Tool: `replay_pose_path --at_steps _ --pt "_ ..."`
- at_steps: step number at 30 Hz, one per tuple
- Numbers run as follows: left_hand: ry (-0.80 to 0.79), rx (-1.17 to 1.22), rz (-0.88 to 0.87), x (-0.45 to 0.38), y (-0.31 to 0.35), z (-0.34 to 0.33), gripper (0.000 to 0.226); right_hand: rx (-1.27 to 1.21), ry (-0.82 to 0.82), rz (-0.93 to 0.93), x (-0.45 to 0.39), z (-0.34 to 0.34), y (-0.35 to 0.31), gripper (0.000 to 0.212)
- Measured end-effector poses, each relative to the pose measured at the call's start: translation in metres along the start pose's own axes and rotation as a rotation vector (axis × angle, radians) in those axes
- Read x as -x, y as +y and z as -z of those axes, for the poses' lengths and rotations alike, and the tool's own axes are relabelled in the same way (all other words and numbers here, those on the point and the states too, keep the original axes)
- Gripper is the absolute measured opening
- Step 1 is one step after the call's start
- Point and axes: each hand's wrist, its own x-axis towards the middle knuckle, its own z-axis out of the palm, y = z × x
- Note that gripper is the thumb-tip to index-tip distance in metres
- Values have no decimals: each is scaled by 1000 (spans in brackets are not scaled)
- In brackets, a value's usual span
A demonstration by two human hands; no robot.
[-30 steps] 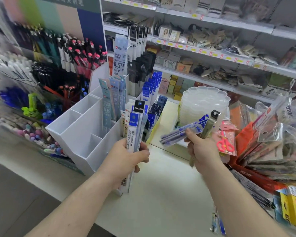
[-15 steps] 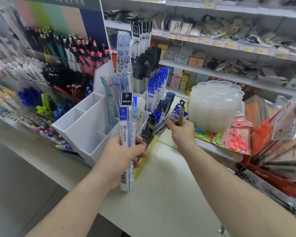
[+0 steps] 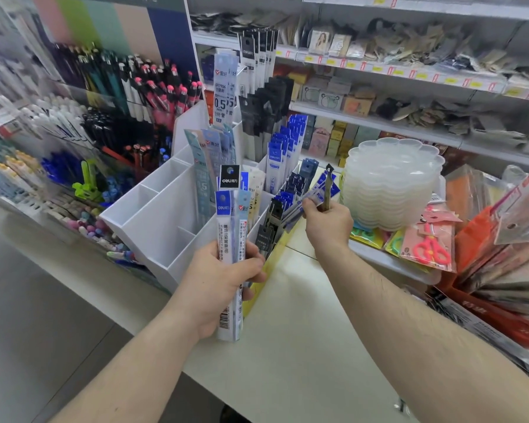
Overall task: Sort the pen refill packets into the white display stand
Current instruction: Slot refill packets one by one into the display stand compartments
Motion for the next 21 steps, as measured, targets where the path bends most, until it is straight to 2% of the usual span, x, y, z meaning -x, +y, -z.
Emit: replay_pose_path --at_steps 7,11,17,21 --pt "12 -1 3 2 0 0 14 107 -98 30 -1 -17 4 29" --pt "20 9 12 3 -1 3 16 287 -125 143 -2 -15 8 26" --pt "25 31 25 4 -1 6 16 400 -161 326 4 -21 24 24" --pt "19 30 29 5 3 5 15 461 -253 272 -3 -25 30 25"
